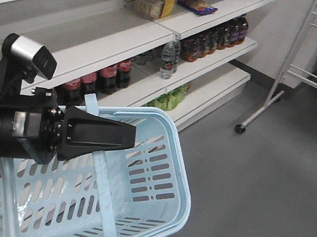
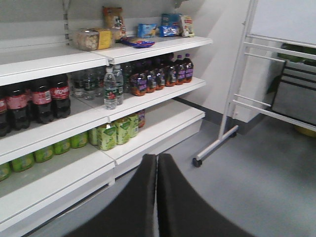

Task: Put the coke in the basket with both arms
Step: 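Turn the base away from the shelf carrying the basket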

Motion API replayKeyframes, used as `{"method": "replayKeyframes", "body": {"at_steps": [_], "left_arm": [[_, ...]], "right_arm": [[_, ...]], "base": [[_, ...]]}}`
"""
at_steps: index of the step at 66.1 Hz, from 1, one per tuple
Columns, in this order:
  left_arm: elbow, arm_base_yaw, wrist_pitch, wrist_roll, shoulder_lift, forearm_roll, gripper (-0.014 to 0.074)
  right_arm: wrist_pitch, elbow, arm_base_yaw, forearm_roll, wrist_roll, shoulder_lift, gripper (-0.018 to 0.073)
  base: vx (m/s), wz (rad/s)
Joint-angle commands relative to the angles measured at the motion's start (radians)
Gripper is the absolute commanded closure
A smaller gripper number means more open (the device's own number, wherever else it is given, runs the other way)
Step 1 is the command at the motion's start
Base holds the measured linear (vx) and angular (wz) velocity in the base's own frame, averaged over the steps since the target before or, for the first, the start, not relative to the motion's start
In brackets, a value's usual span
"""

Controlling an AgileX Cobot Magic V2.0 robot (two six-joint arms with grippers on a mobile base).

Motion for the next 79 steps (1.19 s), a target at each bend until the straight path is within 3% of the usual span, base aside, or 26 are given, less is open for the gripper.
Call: {"method": "replayKeyframes", "body": {"at_steps": [1,79], "left_arm": [[-0.029,-0.004,-0.195,0.005,-0.032,-0.092,0.0603],[-0.029,-0.004,-0.196,0.005,-0.032,-0.092,0.0604]], "right_arm": [[-0.076,0.010,-0.004,-0.010,-0.008,-0.019,0.0564],[-0.076,0.010,-0.004,-0.010,-0.008,-0.019,0.0564]], "base": [[-0.03,-0.47],[0.01,-0.32]]}}
